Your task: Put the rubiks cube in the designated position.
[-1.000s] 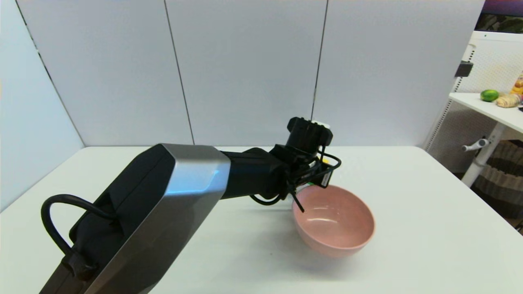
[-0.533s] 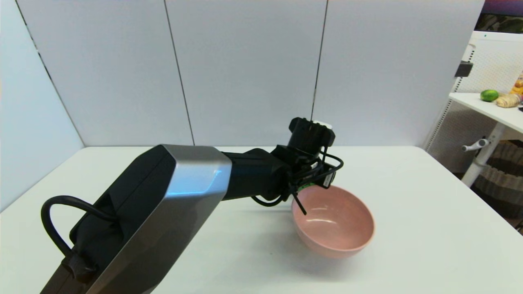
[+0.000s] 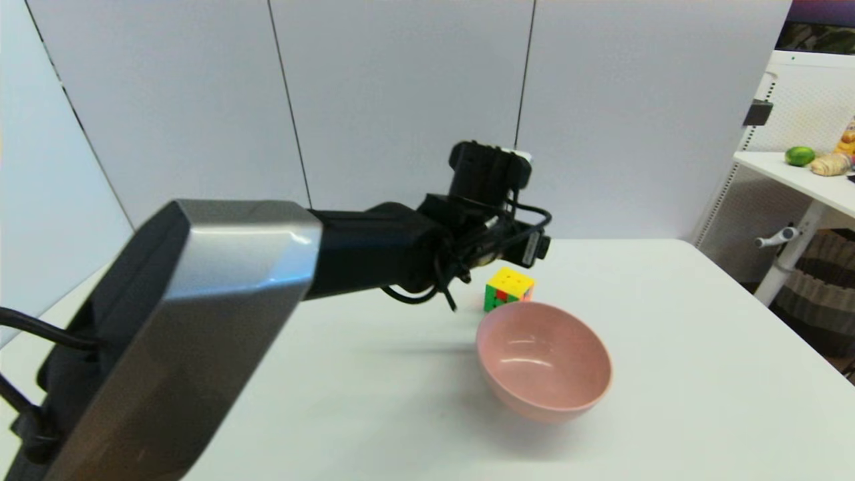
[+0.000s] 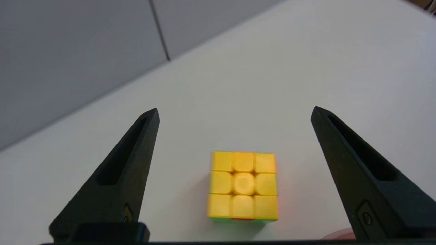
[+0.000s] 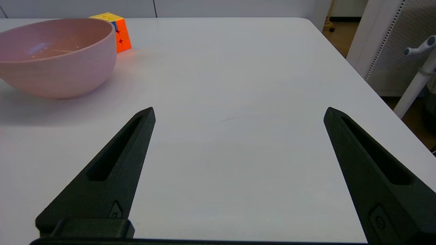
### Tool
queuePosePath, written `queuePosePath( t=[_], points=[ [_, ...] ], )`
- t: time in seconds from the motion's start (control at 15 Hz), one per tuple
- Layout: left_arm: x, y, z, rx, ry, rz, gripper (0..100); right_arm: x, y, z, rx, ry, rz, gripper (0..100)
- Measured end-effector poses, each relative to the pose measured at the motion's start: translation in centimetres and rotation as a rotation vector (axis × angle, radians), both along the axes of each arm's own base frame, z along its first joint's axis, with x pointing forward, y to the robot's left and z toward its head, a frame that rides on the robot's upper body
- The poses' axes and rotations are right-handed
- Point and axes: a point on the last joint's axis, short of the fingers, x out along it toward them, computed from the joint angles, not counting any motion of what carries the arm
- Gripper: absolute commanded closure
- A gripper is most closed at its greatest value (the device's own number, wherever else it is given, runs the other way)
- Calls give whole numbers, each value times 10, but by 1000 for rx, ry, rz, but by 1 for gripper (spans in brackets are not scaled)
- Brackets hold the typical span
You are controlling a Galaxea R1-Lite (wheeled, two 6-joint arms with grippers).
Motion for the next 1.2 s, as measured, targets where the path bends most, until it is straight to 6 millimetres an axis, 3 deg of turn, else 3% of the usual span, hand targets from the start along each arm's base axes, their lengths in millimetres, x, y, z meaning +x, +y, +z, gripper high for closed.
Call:
queuePosePath(
  t=[0.13, 0.27, 0.47, 0.6, 0.73, 0.87, 1.0, 1.2],
  points=[
    [5, 35, 31, -13, -13, 34, 0, 0, 0, 0, 0, 0, 0, 0],
    [9, 80, 45, 29, -1, 97, 0, 0, 0, 0, 0, 0, 0, 0],
    [9, 173, 45, 143, 51, 219, 0, 0, 0, 0, 0, 0, 0, 0],
    [-6, 238, 43, 207, 84, 308, 0, 0, 0, 0, 0, -1, 0, 0],
    [-35, 292, 46, 237, 98, 385, 0, 0, 0, 0, 0, 0, 0, 0],
    [-76, 325, 44, 249, 116, 447, 0, 0, 0, 0, 0, 0, 0, 0],
    [-124, 346, 34, 246, 139, 488, 0, 0, 0, 0, 0, 0, 0, 0],
    [-197, 356, 2, 238, 153, 517, 0, 0, 0, 0, 0, 0, 0, 0]
  ],
)
